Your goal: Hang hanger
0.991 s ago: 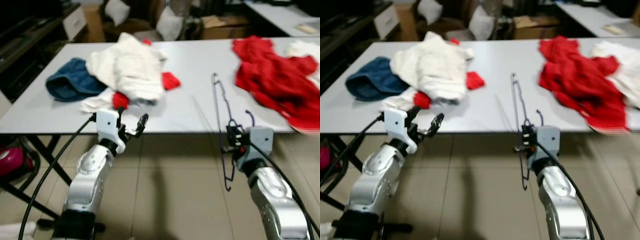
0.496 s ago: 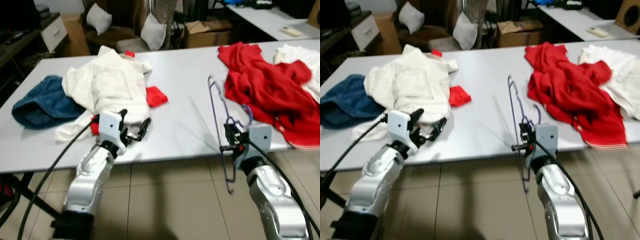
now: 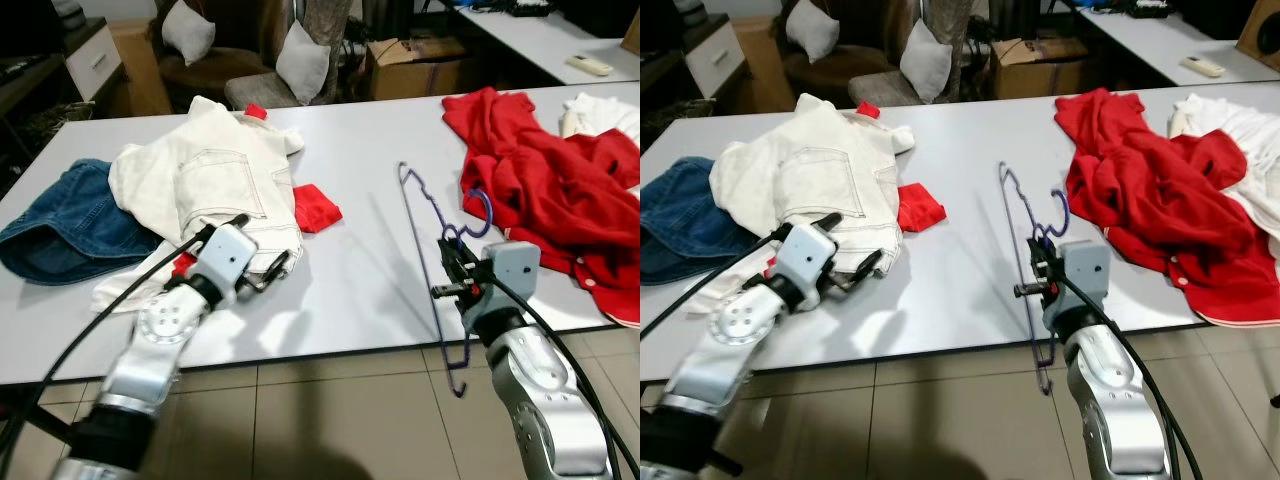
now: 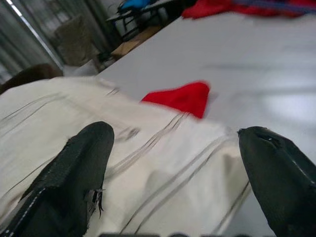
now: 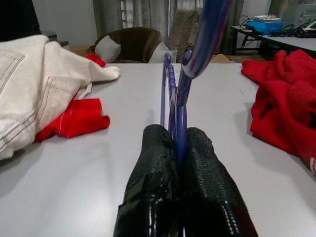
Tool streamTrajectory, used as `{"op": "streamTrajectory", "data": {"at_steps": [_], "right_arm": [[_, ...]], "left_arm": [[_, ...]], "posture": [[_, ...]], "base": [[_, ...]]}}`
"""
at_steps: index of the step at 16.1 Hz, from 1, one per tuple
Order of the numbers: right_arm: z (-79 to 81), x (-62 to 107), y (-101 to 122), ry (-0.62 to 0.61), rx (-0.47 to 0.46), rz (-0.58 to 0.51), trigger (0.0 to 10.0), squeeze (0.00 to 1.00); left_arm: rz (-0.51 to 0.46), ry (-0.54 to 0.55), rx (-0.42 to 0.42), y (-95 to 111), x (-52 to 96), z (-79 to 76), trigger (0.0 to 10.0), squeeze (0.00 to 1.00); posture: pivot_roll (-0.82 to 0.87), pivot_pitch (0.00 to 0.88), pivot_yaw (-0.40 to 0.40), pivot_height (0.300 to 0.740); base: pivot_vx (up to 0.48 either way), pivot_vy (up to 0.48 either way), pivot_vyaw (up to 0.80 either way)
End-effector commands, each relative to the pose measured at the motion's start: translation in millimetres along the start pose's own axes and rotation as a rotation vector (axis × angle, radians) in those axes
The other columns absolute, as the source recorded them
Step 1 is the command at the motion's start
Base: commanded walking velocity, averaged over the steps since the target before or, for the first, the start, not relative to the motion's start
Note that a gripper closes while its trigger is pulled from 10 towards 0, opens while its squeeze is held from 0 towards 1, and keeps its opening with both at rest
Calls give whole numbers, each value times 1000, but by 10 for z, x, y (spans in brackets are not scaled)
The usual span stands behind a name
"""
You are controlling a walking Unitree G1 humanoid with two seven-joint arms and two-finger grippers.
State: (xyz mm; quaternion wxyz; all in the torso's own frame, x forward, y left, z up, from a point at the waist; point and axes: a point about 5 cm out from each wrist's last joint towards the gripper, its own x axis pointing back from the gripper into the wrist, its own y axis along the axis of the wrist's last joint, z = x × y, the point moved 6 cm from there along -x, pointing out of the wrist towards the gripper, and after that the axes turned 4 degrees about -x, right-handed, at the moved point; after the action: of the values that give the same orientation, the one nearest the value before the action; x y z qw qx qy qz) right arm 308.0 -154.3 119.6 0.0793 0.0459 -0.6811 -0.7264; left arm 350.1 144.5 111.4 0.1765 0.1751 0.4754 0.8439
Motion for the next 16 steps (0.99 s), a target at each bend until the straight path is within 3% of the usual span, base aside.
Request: {"op": "streamTrajectory", "data": {"at_steps": [1,5,7,8,9,10,11,16], "right_arm": [[25,11,-27,14,18,15,10000,0],[12,19,-49,1,39,22,10000,0],[9,16,-59,-10,42,22,10000,0],[9,15,-57,-14,47,19,10000,0],[6,15,-63,-21,49,17,10000,0],[5,15,-65,-23,50,17,10000,0],[9,14,-70,-25,49,17,10000,0],[12,2,-66,-33,53,9,10000,0]], "left_arm": [[30,-14,-31,-58,20,33,10000,0],[81,-116,-118,-162,69,10,10000,0],[145,-115,-205,-283,79,54,8784,0],[171,-85,-235,-324,76,127,3490,0],[188,-56,-261,-340,68,208,2549,0],[189,-52,-265,-339,66,221,2549,0],[192,-23,-284,-333,49,291,0,0],[175,7,-275,-308,-9,327,0,0]], "posture": [[-126,0,77,740],[-117,0,87,740],[-114,0,93,740],[-113,0,96,740],[-110,0,97,740],[-110,0,97,740],[-110,0,101,740],[-113,0,108,740]], "base": [[0,0,0],[0,0,0],[0,0,0],[0,0,0],[0,0,0],[0,0,0],[0,0,0],[0,0,0]]}}
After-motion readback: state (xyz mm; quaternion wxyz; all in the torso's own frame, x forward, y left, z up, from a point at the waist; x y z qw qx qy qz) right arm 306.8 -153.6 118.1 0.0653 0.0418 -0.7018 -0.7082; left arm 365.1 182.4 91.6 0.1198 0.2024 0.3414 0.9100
